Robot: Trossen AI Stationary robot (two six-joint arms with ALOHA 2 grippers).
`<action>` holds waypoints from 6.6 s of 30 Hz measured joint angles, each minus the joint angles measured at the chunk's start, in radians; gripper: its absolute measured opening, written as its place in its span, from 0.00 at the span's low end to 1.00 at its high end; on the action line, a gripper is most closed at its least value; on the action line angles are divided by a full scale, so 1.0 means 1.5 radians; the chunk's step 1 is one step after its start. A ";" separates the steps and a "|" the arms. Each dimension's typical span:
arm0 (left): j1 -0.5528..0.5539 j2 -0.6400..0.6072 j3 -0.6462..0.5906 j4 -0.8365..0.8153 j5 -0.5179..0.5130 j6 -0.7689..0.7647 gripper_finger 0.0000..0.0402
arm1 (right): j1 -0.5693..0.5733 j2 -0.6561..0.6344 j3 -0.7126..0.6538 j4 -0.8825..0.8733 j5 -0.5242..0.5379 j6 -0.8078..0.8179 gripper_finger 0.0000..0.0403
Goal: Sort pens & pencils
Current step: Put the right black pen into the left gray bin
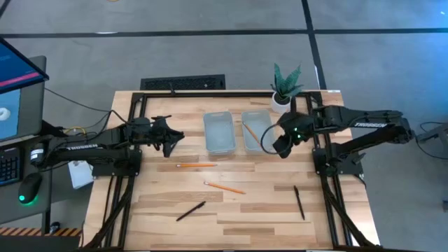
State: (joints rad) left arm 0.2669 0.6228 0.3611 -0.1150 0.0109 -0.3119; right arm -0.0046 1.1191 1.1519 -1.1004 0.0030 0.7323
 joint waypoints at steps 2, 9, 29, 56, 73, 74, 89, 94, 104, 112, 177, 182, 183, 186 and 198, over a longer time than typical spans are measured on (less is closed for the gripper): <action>0.000 0.000 0.000 0.000 0.000 0.000 0.15 | 0.017 -0.001 -0.020 -0.024 0.000 0.041 0.32; 0.000 0.000 0.000 0.000 0.000 0.000 0.15 | 0.094 -0.005 -0.072 -0.052 0.000 0.161 0.32; 0.000 0.000 0.000 0.000 0.000 0.000 0.15 | 0.337 -0.001 -0.120 -0.050 0.088 0.426 0.36; 0.000 0.000 0.000 -0.001 0.000 0.001 0.15 | 0.505 0.206 -0.120 -0.097 0.034 0.839 0.57; 0.000 0.000 0.000 0.000 0.000 0.004 0.15 | 0.520 0.247 -0.240 0.152 0.031 0.891 0.57; 0.000 0.000 0.000 -0.001 0.000 0.004 0.15 | 0.522 0.244 -0.250 0.169 0.031 0.891 0.57; 0.000 0.000 0.000 -0.002 -0.003 0.003 0.15 | 0.523 0.253 -0.285 0.192 -0.020 0.893 0.57; 0.000 0.000 0.000 -0.002 -0.014 0.003 0.15 | 0.522 0.250 -0.323 0.263 -0.021 0.892 0.57; 0.000 0.000 0.000 -0.002 -0.016 0.002 0.15 | 0.522 0.251 -0.329 0.263 -0.009 0.886 0.57; 0.000 0.000 0.000 -0.002 -0.025 0.002 0.15 | 0.521 0.251 -0.330 0.264 -0.006 0.886 0.57; 0.000 0.000 0.000 -0.006 -0.051 0.005 0.15 | 0.498 0.235 -0.333 0.247 0.018 0.866 0.43; 0.000 0.000 0.000 -0.006 -0.051 0.003 0.15 | 0.498 0.235 -0.332 0.247 0.016 0.867 0.35; 0.000 0.000 0.000 -0.006 -0.051 0.003 0.15 | 0.498 0.235 -0.332 0.247 0.015 0.867 0.34; 0.000 0.000 0.000 -0.006 -0.051 0.002 0.15 | 0.498 0.235 -0.332 0.248 0.015 0.867 0.30; 0.000 0.000 0.000 -0.006 -0.087 0.002 0.15 | 0.499 0.235 -0.331 0.251 0.015 0.852 0.21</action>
State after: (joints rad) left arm 0.2668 0.6231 0.3611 -0.1244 -0.1192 -0.3096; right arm 0.7433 1.4712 0.6548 -0.7240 0.0249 2.0106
